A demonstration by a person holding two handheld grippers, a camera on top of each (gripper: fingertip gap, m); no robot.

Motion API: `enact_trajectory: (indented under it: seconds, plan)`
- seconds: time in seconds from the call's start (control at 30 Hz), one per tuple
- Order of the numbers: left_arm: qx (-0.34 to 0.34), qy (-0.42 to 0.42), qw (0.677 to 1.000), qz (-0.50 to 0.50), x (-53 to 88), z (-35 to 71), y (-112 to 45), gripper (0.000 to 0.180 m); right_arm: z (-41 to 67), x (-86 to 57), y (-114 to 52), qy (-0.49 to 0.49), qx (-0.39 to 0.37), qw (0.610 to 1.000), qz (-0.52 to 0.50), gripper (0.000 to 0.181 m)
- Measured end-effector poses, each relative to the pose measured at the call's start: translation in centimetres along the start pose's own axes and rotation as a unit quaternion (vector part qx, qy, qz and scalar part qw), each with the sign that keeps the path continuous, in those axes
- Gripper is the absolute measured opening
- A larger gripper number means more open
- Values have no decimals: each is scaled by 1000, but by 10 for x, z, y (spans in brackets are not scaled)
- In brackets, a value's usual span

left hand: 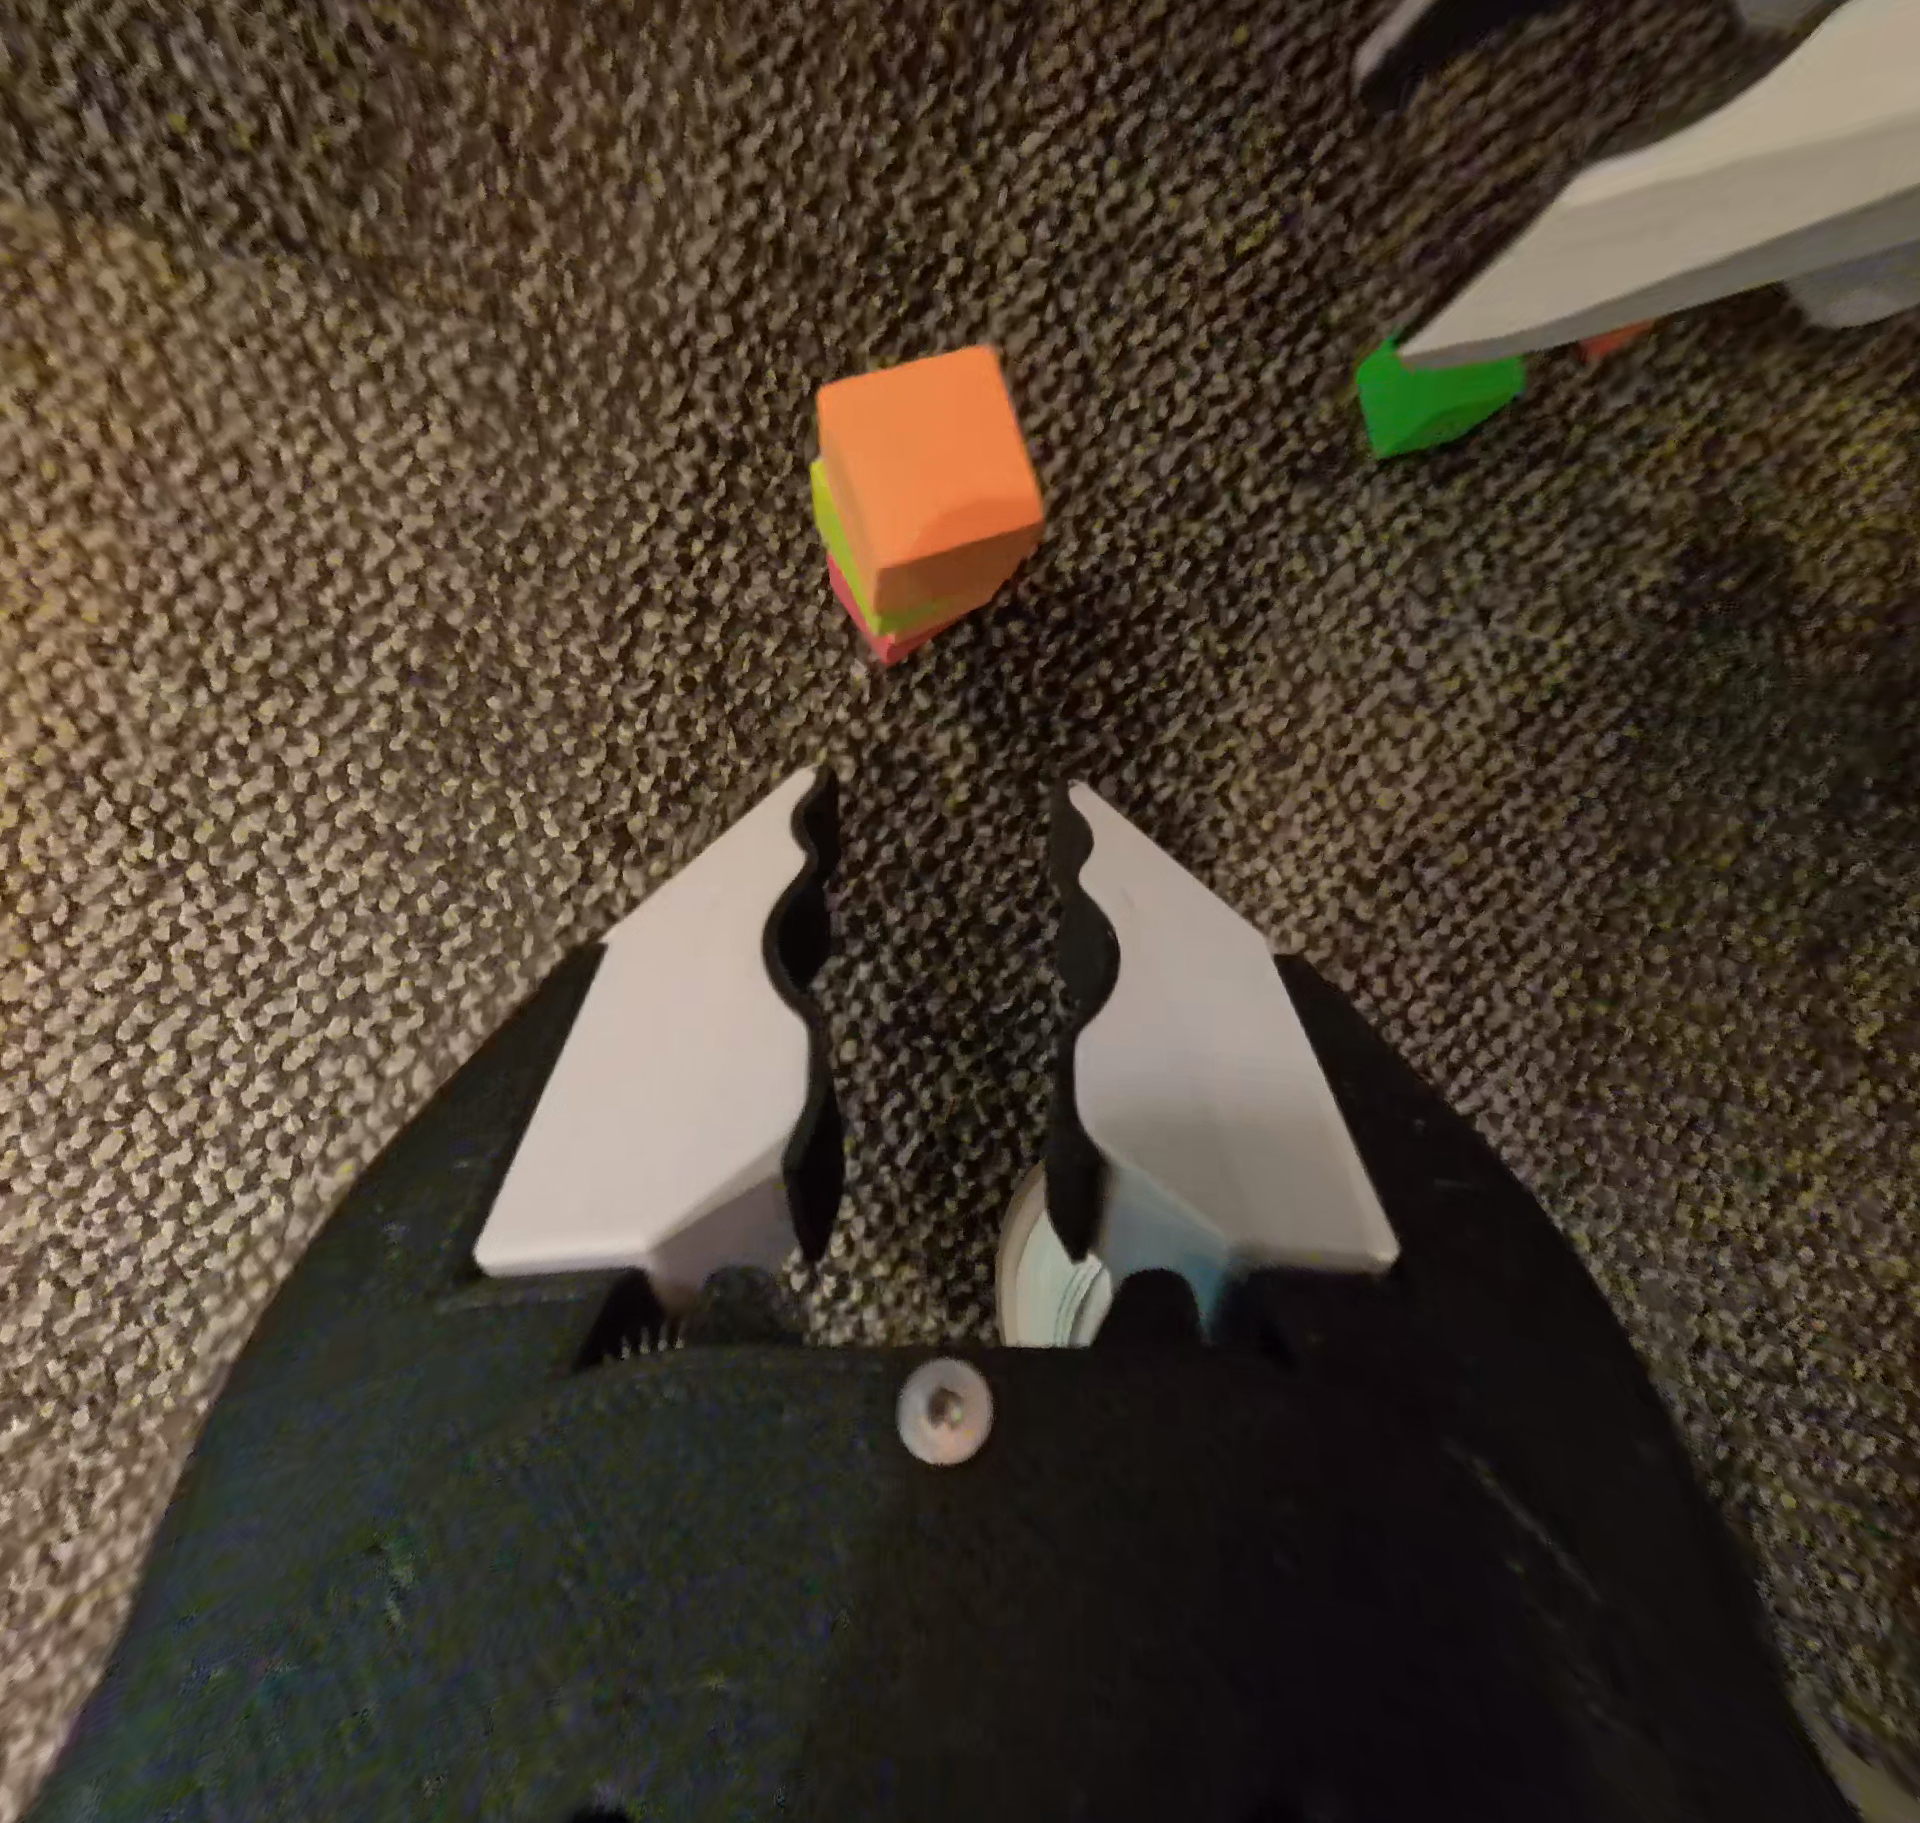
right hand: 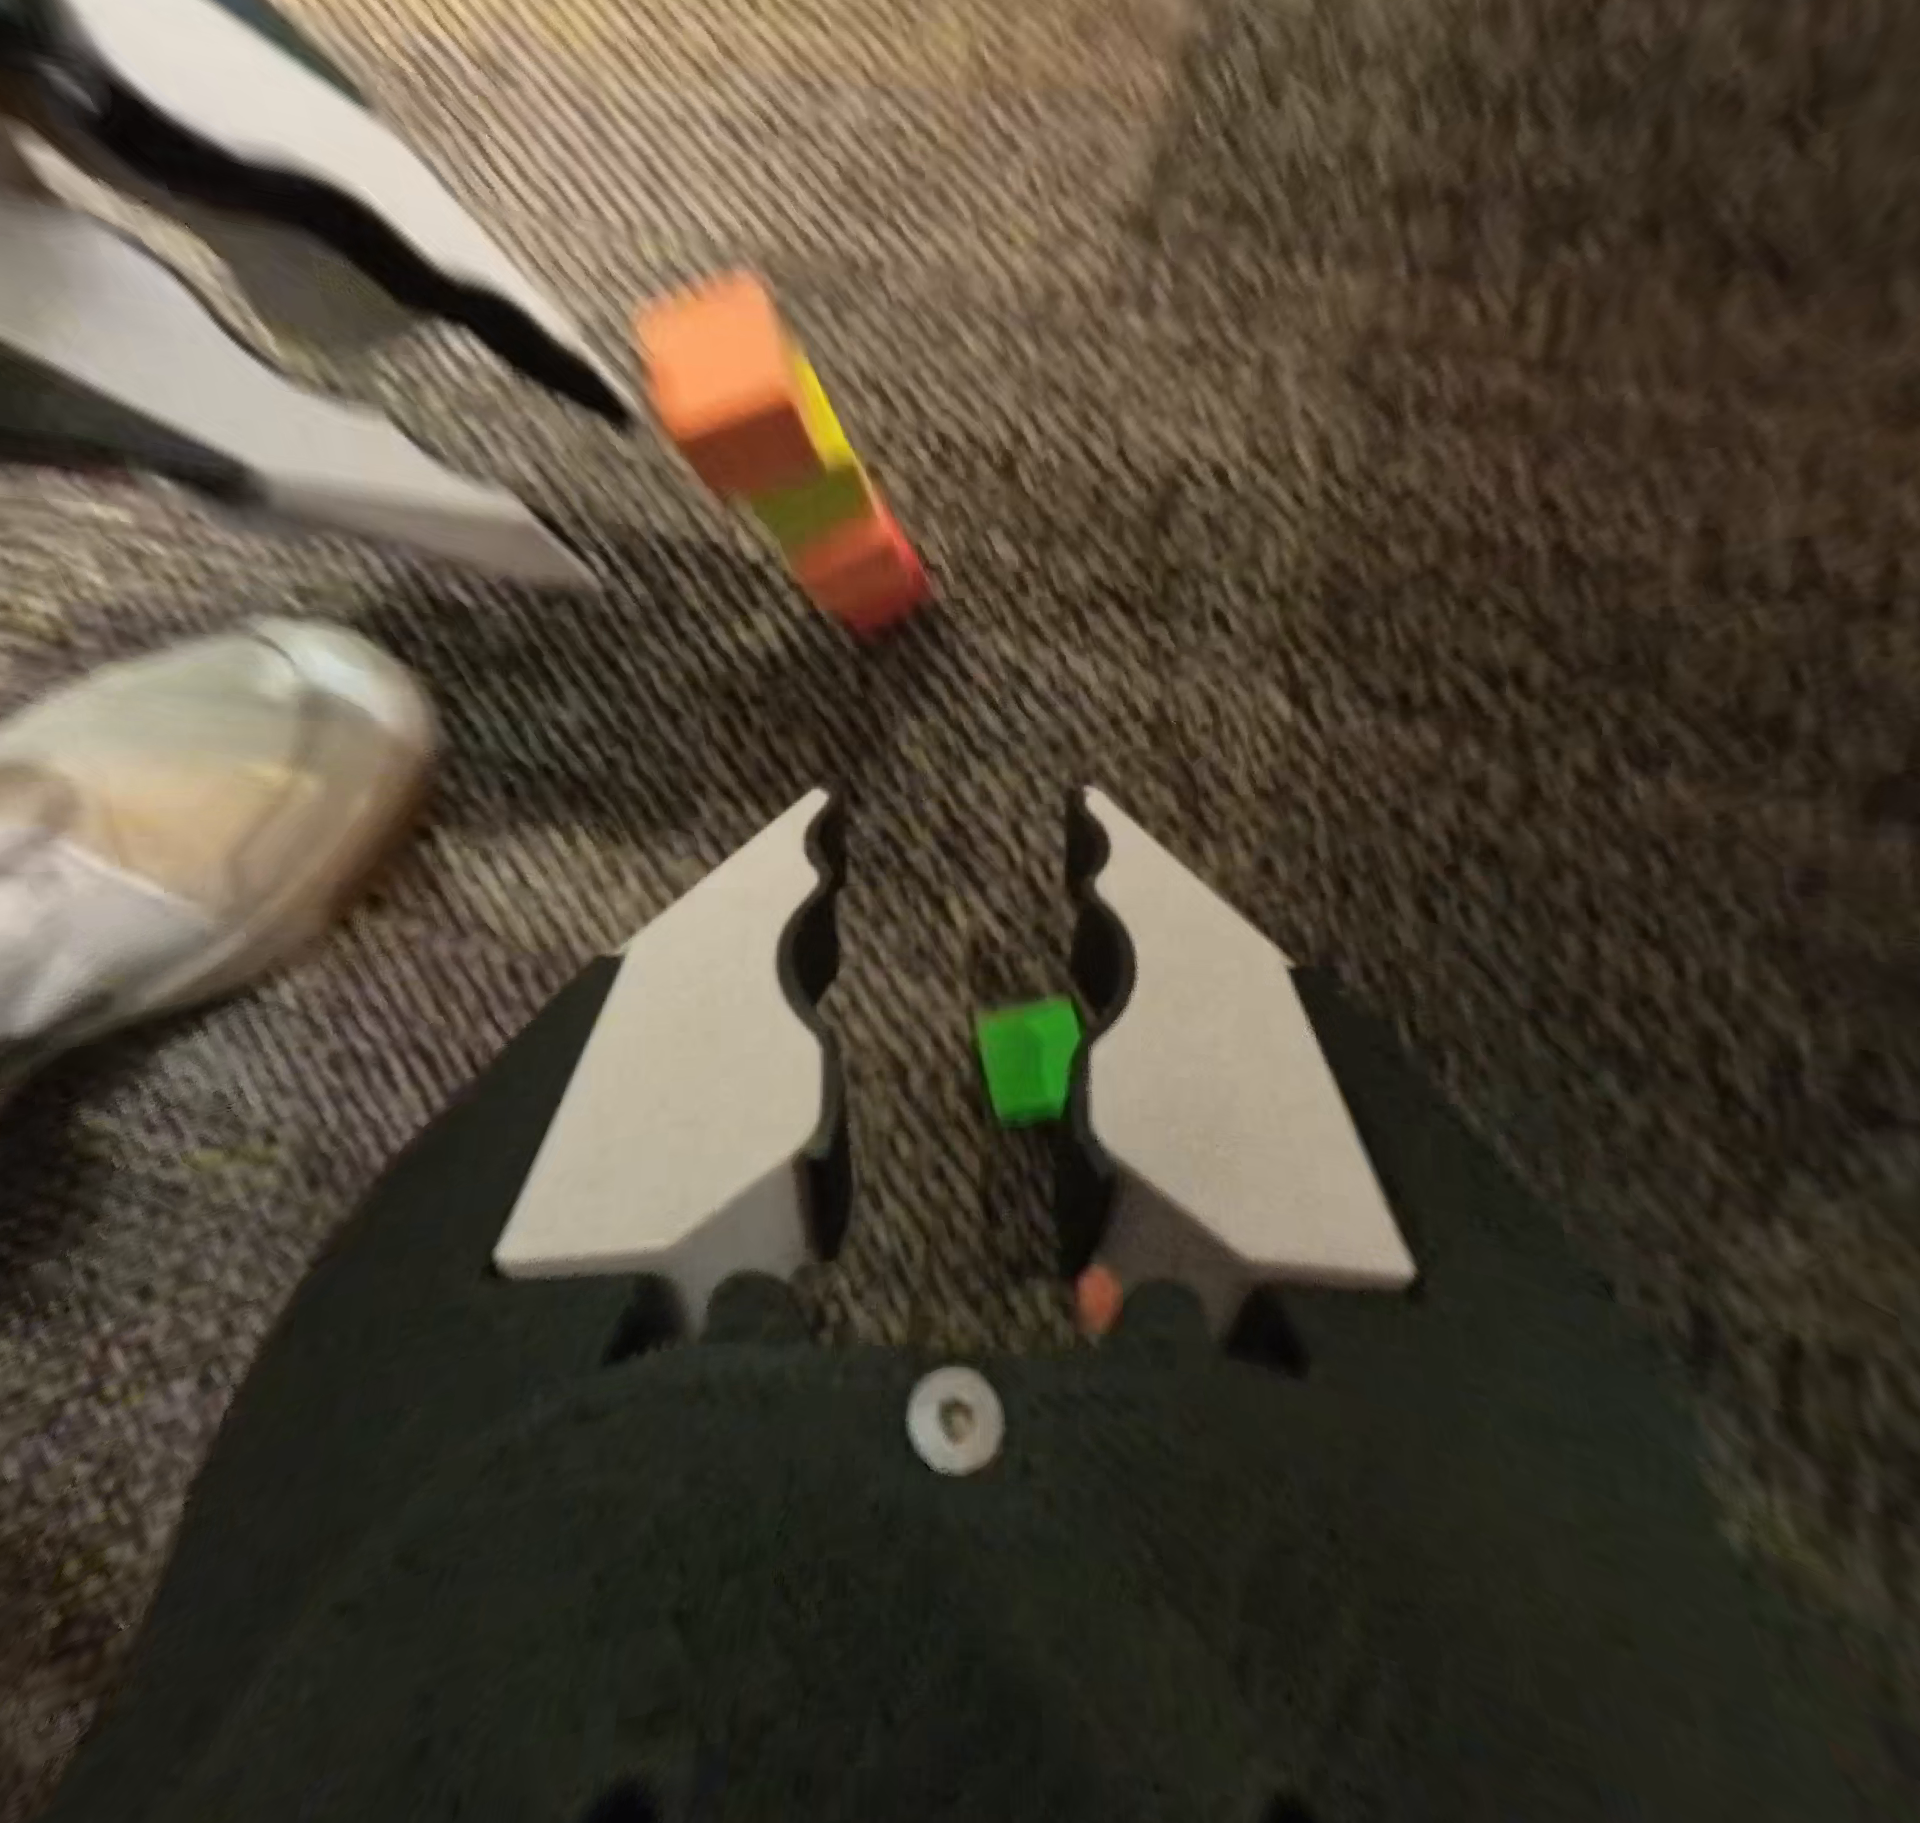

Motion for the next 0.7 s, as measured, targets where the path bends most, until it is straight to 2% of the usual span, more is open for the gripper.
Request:
enact_trajectory:
  seconds: [0.17,0.33,0.47,0.57,0.6,0.7]
  plan:
    - [-49,-64,996,-42,-31,15,11,29,-76,-31,29,-29,86,993,-72,44]
    - [-83,-111,986,-98,-85,39,7,31,-105,-41,55,-84,71,988,-106,51]
    - [-45,-119,988,-91,-130,50,-25,46,-132,-41,54,-93,79,989,-82,53]
    - [-12,-107,994,-13,-134,54,-56,58,-130,-42,47,-94,77,990,-71,37]
    - [-2,-100,995,-1,-133,55,-64,58,-129,-41,45,-94,80,990,-64,32]
    - [20,-93,995,-26,-132,58,-78,50,-123,-40,45,-83,87,991,-66,32]
Point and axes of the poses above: each gripper's, where its closed fingertips meet, y back along the fingers, z out of its top, x = y × z across the jaws, the point moved 3 cm from there along y, back along the fingers, and after that the axes turned 10 degrees about z, right-handed, at the moved point
